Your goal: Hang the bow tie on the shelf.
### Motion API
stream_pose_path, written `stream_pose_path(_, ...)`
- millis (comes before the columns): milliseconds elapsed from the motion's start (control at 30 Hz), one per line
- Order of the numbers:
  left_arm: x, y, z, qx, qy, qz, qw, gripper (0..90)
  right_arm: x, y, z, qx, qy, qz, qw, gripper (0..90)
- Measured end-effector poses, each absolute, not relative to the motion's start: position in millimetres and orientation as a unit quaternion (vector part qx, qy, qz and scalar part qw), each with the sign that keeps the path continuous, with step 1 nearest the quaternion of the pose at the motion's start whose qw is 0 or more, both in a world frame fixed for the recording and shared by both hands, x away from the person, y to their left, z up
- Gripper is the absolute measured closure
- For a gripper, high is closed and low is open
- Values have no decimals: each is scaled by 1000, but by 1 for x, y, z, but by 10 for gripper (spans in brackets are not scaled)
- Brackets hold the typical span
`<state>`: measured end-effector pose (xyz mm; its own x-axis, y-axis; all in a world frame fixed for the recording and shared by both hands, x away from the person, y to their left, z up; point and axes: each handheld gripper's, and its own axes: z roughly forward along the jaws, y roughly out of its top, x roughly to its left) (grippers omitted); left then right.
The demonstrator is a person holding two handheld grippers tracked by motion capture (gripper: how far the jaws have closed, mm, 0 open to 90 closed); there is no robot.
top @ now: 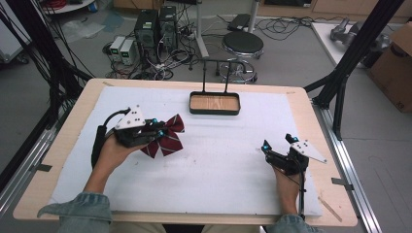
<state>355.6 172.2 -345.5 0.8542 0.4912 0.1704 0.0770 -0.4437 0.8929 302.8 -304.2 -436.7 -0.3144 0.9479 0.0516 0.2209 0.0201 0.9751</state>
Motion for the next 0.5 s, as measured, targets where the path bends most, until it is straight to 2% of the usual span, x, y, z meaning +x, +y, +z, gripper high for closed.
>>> stream_pose_path(300, 399, 142, -312, 819, 146, 181, 525, 741, 303, -305, -437, 470, 624, 519, 348, 103)
stream_pose_path(500, 429, 126, -297, 811, 155, 180, 535, 741, 304, -306, -438, 471, 623, 520, 347, 103)
